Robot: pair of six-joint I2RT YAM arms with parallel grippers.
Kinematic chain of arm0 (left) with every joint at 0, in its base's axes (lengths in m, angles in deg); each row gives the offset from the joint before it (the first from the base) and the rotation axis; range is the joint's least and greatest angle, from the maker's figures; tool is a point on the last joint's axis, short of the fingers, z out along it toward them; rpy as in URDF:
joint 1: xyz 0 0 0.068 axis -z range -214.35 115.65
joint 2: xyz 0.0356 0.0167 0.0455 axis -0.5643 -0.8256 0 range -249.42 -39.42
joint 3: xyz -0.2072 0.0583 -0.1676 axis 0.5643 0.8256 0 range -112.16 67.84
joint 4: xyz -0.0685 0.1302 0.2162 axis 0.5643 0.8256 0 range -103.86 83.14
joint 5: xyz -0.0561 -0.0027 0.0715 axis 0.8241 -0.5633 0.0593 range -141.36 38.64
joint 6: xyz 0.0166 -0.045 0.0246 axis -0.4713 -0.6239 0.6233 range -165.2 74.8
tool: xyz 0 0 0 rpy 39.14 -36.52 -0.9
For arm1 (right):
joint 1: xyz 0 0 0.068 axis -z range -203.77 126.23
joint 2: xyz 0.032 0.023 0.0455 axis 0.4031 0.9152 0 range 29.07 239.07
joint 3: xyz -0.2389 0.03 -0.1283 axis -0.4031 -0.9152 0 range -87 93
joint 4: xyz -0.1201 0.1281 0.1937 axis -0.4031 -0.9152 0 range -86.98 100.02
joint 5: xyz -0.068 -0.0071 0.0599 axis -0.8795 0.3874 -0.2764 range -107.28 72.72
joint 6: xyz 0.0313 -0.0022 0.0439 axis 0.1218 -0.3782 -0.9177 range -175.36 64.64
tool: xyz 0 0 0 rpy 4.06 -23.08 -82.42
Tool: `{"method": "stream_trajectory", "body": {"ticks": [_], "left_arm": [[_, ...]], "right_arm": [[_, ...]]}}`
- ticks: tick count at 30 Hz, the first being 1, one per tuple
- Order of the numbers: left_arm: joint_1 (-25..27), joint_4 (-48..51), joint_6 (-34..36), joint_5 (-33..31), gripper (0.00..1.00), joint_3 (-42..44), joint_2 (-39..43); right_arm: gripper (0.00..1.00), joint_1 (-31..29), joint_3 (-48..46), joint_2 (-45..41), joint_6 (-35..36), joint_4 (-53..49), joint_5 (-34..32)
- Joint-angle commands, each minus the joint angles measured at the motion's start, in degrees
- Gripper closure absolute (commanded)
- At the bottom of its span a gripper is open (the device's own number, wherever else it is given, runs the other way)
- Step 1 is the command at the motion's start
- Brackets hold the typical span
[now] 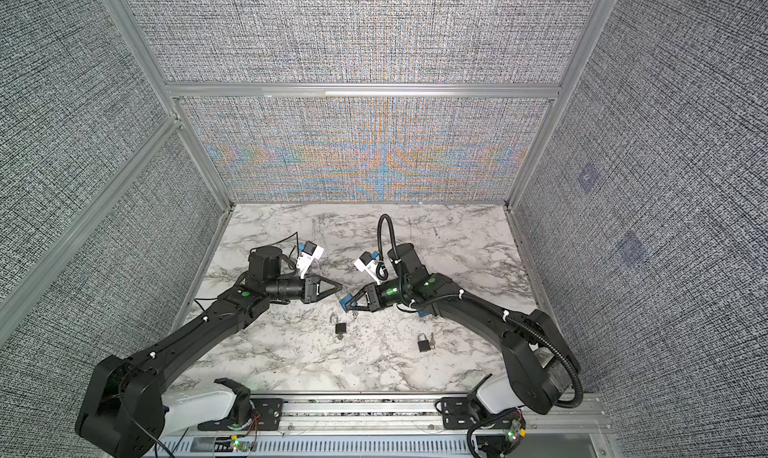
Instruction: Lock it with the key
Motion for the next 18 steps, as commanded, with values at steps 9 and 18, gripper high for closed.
{"method": "stream_trajectory", "body": {"ticks": [9,18], "left_arm": [[0.0,-1.4,0.9,0.4,1.00,1.7,-0.2],[0.0,-2.5,0.6,-0.2,1.00,3.0,0.1]], "right_arm": [[1.00,-0.1,-2.4,-1.9,-7.9,11.8,7.5],[1.00,-0.2,-4.0,-3.8,-13.0,17.8,9.0]]}}
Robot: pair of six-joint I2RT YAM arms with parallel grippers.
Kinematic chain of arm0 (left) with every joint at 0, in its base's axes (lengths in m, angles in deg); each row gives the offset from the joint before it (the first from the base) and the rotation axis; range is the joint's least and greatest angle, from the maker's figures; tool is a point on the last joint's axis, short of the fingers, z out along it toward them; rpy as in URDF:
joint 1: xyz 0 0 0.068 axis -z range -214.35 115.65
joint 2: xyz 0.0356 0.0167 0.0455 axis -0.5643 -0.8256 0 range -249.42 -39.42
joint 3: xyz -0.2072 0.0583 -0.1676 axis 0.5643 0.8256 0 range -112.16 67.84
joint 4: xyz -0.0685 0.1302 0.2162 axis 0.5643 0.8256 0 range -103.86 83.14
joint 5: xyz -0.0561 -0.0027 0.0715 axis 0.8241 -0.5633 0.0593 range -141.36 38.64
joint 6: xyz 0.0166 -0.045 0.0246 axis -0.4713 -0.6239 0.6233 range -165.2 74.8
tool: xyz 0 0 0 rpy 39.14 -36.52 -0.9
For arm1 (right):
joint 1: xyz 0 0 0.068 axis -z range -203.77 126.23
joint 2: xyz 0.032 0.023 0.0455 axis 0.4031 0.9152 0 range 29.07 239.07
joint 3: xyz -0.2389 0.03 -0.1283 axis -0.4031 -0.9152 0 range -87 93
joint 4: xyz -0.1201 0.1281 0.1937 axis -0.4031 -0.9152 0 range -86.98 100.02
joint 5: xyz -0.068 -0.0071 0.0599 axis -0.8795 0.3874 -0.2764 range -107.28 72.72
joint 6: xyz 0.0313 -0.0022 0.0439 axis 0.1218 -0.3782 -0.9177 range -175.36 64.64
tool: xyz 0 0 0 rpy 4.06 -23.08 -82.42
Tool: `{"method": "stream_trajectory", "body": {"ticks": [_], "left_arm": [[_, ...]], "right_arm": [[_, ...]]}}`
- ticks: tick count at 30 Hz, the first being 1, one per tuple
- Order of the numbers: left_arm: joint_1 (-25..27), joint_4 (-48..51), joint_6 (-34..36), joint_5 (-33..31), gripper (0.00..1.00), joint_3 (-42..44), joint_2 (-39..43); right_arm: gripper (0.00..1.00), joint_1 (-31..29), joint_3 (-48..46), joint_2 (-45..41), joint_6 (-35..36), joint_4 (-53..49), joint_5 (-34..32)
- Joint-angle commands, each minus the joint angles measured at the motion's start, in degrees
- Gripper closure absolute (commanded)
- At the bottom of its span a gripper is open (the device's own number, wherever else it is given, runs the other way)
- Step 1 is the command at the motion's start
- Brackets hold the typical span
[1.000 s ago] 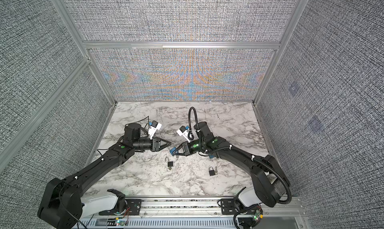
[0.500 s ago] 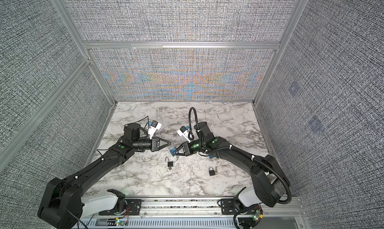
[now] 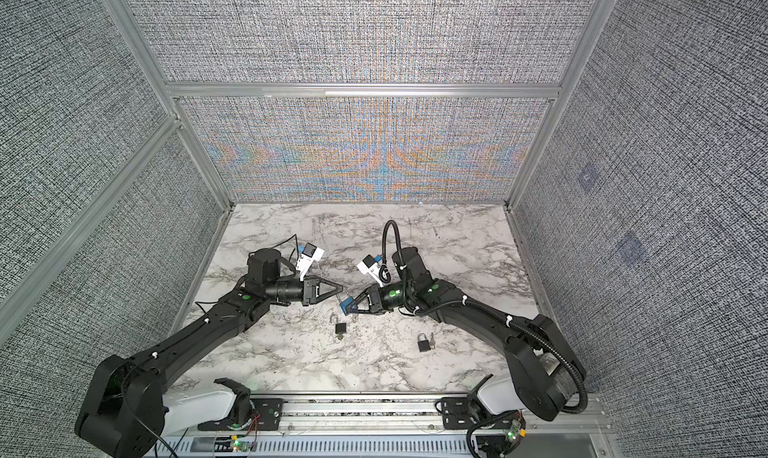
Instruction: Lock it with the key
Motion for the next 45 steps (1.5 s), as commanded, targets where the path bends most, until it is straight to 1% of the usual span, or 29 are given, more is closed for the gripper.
{"method": "stream_trajectory", "body": {"ticks": [1,17,23,25,29,45], "left_arm": [[-0.1,2.1,1.3,-3.2,1.00,0.8,0.0],[0.4,1.1,-1.1,-2.5,1.00,2.9,3.3],[0.6,0.8,-1.6,-2.5,1.00,4.3,4.8],[0.5,0.5,-1.9,-2.3,1.00,4.6,5.2],[0.6,-0.7,-3.1,-2.1,1.00,5.2,6.0],[0.6,-0.1,-4.3,-3.0,1.00,5.2,7.3]], "right_arm": [[1.00,-0.2,0.4,-1.3,-1.3,9.9,4.9],[1.00,-0.3,3.5,-0.1,-0.4,9.8,0.8],[1.00,-0.2,3.7,1.2,-2.4,12.9,0.9],[1.00,-0.2,5.7,1.5,-2.3,12.8,0.6],[1.00,-0.3,7.0,2.4,-0.6,10.4,-0.6],[1.00,-0.3,9.3,2.6,5.2,2.2,-6.2]]}}
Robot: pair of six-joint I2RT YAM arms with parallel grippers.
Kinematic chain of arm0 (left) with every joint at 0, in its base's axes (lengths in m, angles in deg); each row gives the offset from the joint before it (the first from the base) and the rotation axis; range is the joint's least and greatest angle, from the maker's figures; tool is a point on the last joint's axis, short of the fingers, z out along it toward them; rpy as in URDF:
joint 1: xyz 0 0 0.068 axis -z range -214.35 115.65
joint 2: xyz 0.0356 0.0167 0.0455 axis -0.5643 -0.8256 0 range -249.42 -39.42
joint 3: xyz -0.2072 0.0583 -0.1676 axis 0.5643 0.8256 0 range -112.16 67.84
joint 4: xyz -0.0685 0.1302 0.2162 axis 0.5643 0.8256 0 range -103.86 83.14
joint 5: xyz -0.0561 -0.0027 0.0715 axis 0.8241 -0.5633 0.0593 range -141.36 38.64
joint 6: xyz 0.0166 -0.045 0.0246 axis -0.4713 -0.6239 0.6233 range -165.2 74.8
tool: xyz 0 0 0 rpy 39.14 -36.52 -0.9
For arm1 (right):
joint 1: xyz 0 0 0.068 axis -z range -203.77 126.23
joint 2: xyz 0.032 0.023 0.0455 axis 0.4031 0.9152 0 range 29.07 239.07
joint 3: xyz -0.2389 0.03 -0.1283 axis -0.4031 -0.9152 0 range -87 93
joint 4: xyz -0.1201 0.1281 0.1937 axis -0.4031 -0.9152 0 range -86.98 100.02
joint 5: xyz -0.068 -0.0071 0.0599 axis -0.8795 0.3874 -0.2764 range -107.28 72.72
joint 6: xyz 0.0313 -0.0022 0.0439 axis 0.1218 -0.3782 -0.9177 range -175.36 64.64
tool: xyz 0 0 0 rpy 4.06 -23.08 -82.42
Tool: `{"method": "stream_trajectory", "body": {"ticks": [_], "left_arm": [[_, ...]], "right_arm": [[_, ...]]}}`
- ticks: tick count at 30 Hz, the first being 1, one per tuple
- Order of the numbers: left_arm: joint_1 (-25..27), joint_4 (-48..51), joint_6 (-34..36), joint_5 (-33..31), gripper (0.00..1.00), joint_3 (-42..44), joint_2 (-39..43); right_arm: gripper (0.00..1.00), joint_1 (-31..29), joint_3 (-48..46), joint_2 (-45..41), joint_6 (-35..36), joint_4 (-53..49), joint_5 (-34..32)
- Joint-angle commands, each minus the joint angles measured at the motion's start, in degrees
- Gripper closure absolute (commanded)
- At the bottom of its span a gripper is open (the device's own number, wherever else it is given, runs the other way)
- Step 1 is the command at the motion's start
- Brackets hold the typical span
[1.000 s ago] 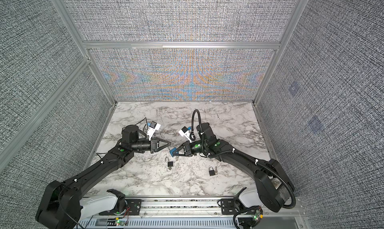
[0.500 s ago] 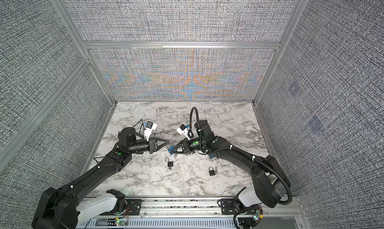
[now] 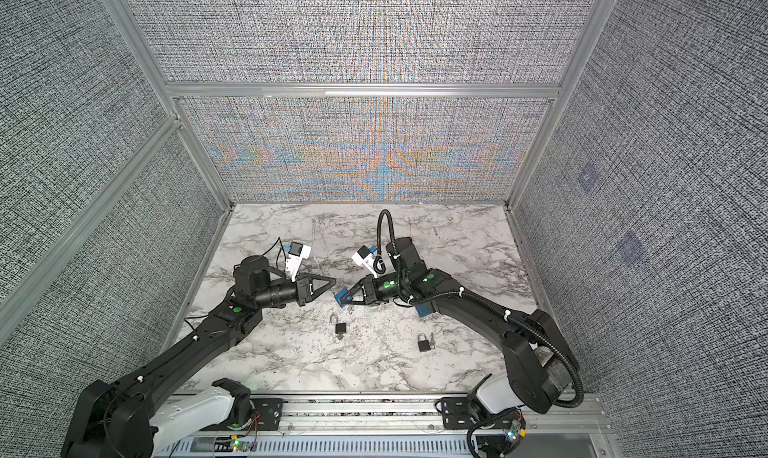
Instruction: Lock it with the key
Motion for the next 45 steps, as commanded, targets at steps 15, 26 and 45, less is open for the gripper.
{"method": "stream_trajectory", "body": {"ticks": [15,26,45], "left_arm": [[0.7,3.3,-0.5,4.6,1.00,3.0,-0.7],[0.8,1.3,-1.3,4.3,1.00,4.0,-1.2],[3.2,-0.1,-3.1,5.9,1.00,3.5,-2.6]], "right_arm": [[1.00,0.0,0.3,-0.5,-5.1,18.6,-0.2],[1.00,0.0,-1.4,-1.7,-8.6,22.6,0.4],[1.00,0.1,-0.3,1.2,-9.7,25.6,-1.1]]}}
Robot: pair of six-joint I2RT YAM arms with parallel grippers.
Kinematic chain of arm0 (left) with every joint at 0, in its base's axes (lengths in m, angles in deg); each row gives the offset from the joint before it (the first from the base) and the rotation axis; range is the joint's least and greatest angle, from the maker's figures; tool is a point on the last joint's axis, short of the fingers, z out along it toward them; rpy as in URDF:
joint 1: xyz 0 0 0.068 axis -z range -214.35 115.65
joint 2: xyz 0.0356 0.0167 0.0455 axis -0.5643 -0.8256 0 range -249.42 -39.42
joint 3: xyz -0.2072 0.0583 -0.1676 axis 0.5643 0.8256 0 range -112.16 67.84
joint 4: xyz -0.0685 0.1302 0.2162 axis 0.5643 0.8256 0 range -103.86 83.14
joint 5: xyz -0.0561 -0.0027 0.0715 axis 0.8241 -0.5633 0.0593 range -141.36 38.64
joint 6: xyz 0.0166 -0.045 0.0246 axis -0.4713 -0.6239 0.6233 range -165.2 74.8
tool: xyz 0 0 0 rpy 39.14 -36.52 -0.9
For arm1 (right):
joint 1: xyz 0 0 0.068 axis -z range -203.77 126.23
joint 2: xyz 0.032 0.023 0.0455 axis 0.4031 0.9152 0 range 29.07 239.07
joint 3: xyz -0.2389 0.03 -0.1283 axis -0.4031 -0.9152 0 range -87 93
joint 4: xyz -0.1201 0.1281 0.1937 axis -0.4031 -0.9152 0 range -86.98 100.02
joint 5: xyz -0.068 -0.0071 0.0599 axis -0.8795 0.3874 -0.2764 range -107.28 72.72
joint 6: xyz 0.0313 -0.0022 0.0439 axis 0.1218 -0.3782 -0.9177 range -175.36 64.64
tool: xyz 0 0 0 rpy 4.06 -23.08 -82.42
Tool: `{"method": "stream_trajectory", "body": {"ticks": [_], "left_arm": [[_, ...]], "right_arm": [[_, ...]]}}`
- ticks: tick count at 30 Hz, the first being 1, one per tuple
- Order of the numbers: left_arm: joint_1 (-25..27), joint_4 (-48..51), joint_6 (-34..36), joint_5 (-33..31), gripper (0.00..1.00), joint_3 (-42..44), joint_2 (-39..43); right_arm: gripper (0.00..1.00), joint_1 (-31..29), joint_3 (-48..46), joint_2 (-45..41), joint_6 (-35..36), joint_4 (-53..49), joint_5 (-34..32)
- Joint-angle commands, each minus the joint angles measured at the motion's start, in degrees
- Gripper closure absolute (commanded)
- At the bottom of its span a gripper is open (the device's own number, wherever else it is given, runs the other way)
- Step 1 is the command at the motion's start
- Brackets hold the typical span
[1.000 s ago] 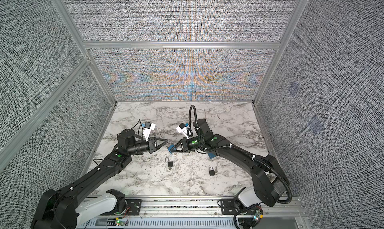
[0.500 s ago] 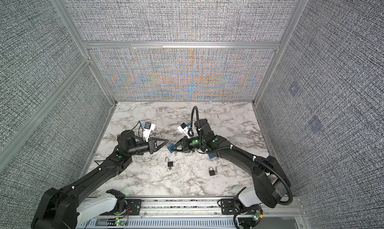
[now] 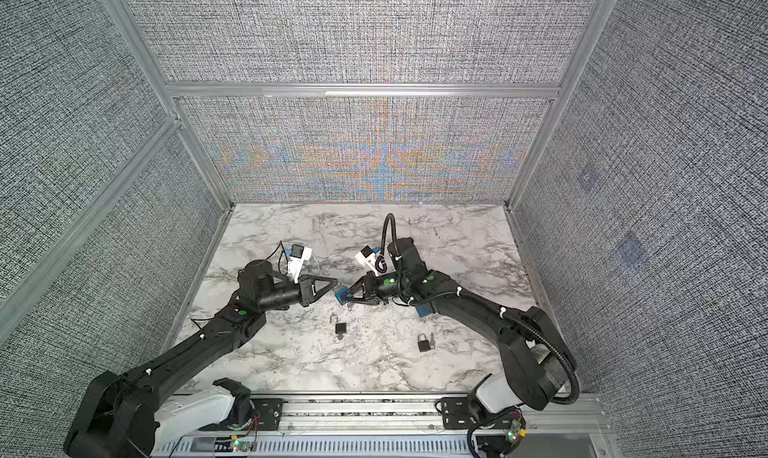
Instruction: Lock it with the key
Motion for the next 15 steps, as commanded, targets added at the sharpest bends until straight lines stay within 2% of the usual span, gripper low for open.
{"method": "stream_trajectory", "body": {"ticks": [1,7,15], "left_arm": [[1.7,6.3,-0.2,9.2,1.00,0.4,-0.6],[2.1,6.0,-0.9,9.2,1.00,1.1,0.1],[2.1,4.2,-2.0,9.8,1.00,2.5,0.5]], "right_arm": [[1.00,-0.2,1.7,0.1,1.3,18.9,-2.1],[1.00,0.5,1.6,-0.3,1.3,19.0,-4.1],[1.00,1.2,0.9,-0.3,-1.4,22.0,-3.2]]}}
